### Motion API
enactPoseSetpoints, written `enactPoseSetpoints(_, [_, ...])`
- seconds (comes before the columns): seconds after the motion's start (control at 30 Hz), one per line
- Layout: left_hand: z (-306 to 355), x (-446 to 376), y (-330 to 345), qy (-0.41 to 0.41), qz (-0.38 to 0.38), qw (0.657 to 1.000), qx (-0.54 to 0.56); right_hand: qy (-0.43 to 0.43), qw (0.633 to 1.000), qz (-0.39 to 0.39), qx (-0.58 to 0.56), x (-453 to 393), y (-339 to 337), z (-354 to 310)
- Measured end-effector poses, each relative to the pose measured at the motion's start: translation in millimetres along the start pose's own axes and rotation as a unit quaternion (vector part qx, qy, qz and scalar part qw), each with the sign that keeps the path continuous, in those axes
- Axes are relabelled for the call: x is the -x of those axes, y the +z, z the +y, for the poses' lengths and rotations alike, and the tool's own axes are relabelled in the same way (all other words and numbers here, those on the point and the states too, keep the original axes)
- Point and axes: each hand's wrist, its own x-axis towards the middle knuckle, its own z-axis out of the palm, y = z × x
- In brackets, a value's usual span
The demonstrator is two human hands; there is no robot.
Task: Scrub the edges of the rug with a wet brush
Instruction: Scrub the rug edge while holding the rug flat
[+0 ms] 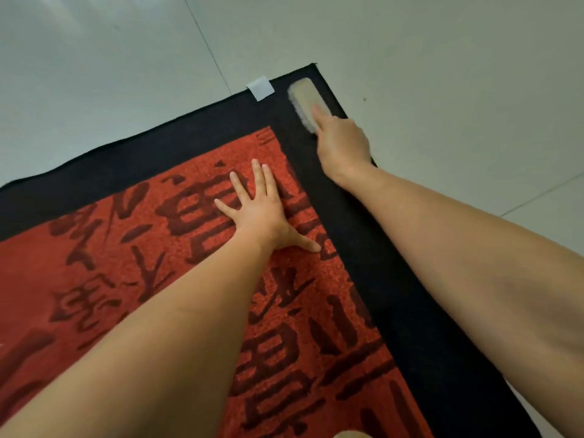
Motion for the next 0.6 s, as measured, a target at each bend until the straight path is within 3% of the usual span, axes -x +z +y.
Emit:
enactPoseSetpoints(0.07, [-1.1,-3.1,-0.4,-0.001,-0.001,1.000,0.003,-0.137,0.988,-0.071,-0.012,9.1,9.6,-23.3])
enactPoseSetpoints(0.1, [-1.8,-2.4,2.8,0.000,0.001,1.000,0.003,-0.166,0.981,-0.103,0.000,11.8,12.9,-22.4])
enactPoseSetpoints(0.13, [-1.9,-3.9,3.6,0.001,0.006,1.000,0.003,-0.157,0.983,-0.094,0.027,-0.1,8.0,-12.6])
enactPoseSetpoints(0.2, [-1.9,-6.5,3.4,0.002,0.004,1.000,-0.005,0.013,0.999,-0.022,0.029,-31.4,-5.1,21.5])
enactPoseSetpoints(0.27, [-0.9,-3.3,0.5,0.001,-0.006,1.000,-0.006,0.149,0.989,0.015,0.018,-26.3,-20.4,42.5])
enactPoseSetpoints(0.3, [-0.6,-2.9,-3.2,0.007,-0.005,1.000,-0.002,0.151,0.988,0.016,0.014,-8.3,-25.5,40.3])
enactPoseSetpoints(0.43, [-18.8,23.6,-37.1,0.037,-0.077,0.996,-0.010,-0.003,0.992,-0.080,-0.100,104.3,-36.5,-17.8])
enactPoseSetpoints(0.6, [-37.2,135.4,-108.7,0.061,-0.053,0.996,-0.034,0.094,0.959,-0.227,-0.142,168.5,-124.0,-54.5])
